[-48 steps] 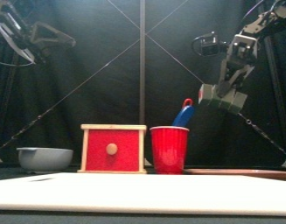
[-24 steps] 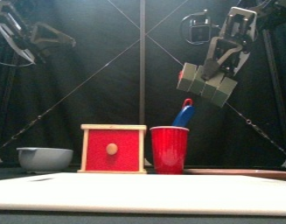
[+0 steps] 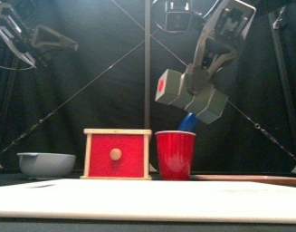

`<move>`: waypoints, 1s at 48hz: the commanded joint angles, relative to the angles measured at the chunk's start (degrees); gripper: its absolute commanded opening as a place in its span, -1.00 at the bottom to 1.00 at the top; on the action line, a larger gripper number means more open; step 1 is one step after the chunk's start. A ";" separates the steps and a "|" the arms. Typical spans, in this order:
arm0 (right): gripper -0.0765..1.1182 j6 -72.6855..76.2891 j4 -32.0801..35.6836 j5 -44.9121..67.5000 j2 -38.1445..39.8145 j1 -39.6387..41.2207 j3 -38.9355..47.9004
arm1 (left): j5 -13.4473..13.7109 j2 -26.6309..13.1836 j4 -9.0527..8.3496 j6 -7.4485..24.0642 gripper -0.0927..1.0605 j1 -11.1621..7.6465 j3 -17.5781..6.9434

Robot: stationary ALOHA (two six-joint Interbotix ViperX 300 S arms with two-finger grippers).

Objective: Place sushi on board then cut the sushi with the knife then place the pieces on the plate
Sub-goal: Place the sushi on the board

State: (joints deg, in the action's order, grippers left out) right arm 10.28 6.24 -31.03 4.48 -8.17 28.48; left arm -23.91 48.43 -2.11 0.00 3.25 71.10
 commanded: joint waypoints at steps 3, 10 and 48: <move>0.15 -0.53 2.37 -3.87 -1.14 0.00 -3.96 | -0.53 -0.18 0.00 -0.09 -0.88 0.18 -0.88; 0.15 0.26 -4.48 -3.69 -2.37 1.76 -4.39 | -0.53 -0.18 0.00 -0.09 -0.88 0.09 -0.88; 0.15 44.56 -6.33 4.48 -5.63 1.58 -2.20 | -0.35 -0.18 0.09 -0.09 -0.88 0.35 -0.09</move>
State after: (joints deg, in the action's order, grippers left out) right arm 51.06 -2.29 -26.98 -2.11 -5.89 27.07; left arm -23.91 48.43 -2.11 0.00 3.34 71.63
